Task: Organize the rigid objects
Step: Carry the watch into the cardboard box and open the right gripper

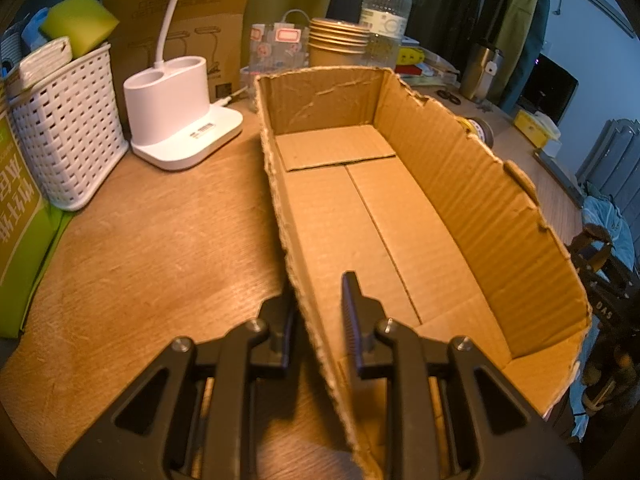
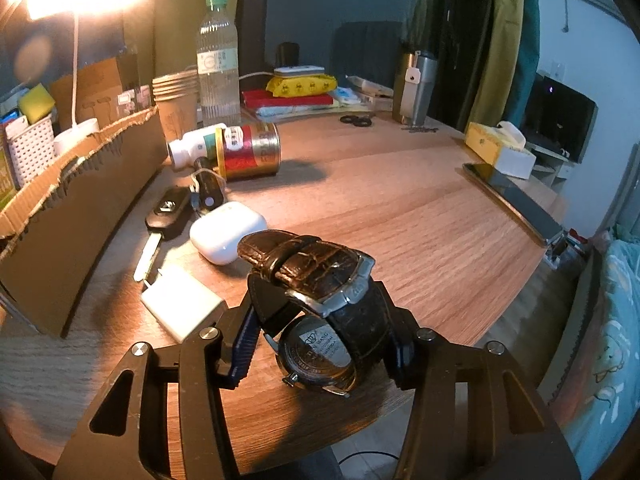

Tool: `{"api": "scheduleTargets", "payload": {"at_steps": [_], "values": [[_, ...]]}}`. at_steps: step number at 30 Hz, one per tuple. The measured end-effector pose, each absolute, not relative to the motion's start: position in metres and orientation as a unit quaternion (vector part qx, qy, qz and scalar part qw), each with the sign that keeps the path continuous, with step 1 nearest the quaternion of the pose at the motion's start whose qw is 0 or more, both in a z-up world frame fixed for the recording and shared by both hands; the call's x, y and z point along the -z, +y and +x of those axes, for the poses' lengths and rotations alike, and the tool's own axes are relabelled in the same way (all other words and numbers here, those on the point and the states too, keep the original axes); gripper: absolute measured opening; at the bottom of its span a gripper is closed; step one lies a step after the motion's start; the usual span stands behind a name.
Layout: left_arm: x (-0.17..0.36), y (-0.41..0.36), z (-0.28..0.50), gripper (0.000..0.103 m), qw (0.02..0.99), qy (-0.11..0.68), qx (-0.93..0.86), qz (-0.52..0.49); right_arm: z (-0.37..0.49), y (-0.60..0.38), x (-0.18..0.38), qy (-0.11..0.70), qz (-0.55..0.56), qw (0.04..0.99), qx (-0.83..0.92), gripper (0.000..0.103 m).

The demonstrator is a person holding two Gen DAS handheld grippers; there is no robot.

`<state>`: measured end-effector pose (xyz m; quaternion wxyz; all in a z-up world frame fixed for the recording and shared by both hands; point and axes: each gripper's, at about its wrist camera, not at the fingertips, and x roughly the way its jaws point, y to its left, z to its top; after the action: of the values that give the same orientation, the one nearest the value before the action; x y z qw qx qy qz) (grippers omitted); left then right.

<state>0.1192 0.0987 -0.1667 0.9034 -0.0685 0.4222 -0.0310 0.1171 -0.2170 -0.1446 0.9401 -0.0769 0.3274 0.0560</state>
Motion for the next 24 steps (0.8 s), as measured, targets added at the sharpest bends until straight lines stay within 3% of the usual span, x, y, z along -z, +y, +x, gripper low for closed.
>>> {"api": "scheduleTargets", "payload": {"at_steps": [24], "values": [[0.166,0.101,0.120,0.023,0.904,0.421,0.029,-0.068,0.090,-0.133,0.075,0.247,-0.086,0.946,-0.193,0.055]]}}
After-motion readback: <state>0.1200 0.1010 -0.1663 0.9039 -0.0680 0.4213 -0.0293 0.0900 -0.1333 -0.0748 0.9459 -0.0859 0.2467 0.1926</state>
